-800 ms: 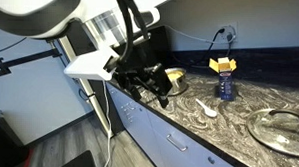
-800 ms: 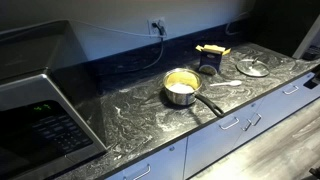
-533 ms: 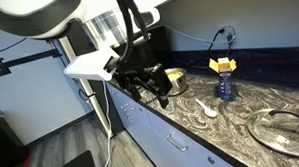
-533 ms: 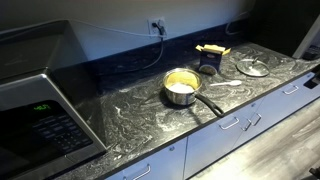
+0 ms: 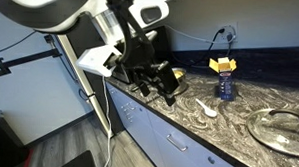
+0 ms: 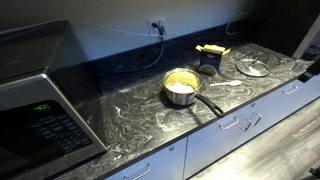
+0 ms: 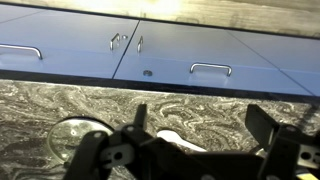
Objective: Cover the pot and move it to the right
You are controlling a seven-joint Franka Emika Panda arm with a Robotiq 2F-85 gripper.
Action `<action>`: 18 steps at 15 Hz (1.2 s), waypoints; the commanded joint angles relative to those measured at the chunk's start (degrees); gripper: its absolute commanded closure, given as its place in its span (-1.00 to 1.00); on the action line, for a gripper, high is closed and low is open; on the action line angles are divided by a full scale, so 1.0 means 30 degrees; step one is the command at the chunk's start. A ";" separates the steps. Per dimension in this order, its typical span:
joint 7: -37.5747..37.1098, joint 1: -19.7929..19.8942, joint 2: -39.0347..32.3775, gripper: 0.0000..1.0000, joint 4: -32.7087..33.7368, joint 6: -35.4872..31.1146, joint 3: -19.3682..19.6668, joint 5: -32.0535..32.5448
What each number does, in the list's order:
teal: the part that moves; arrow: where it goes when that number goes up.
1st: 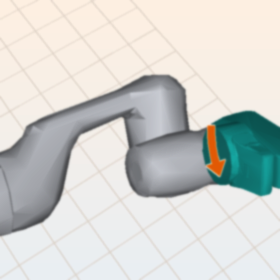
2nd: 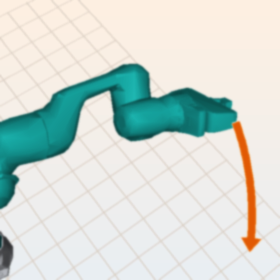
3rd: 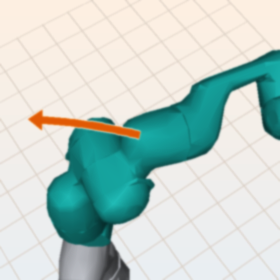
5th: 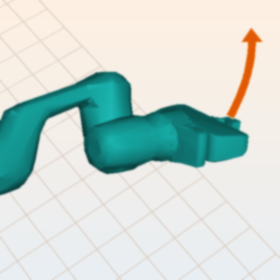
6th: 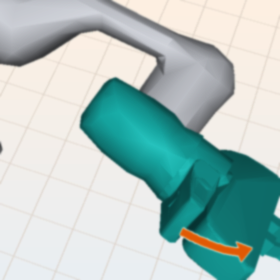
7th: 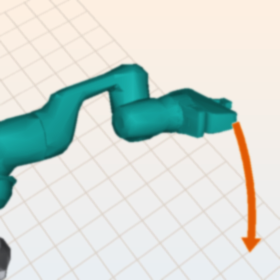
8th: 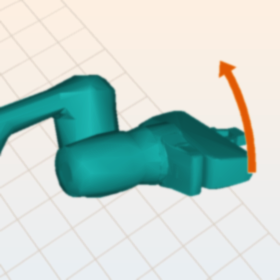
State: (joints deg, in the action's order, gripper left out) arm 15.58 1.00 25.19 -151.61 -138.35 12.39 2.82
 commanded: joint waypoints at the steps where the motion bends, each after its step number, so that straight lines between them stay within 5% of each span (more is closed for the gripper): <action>1: -0.2690 0.0718 -0.4112 -1.00 0.3792 -0.0075 -0.0492 -0.0945; 9: -0.9231 0.2130 -1.2194 -1.00 1.2065 0.0433 -0.0290 -0.1472; 10: -1.0315 0.2091 -1.2629 -1.00 1.2554 0.0768 -0.0298 -0.1514; 11: -0.8790 0.2176 -1.1322 -1.00 1.0924 0.0050 -0.0381 -0.1133; 18: -1.3967 0.2165 -1.5050 -1.00 1.4843 0.2443 0.0203 -0.1567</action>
State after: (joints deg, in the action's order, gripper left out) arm -19.93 7.07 -14.78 -113.71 -135.51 12.34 -0.74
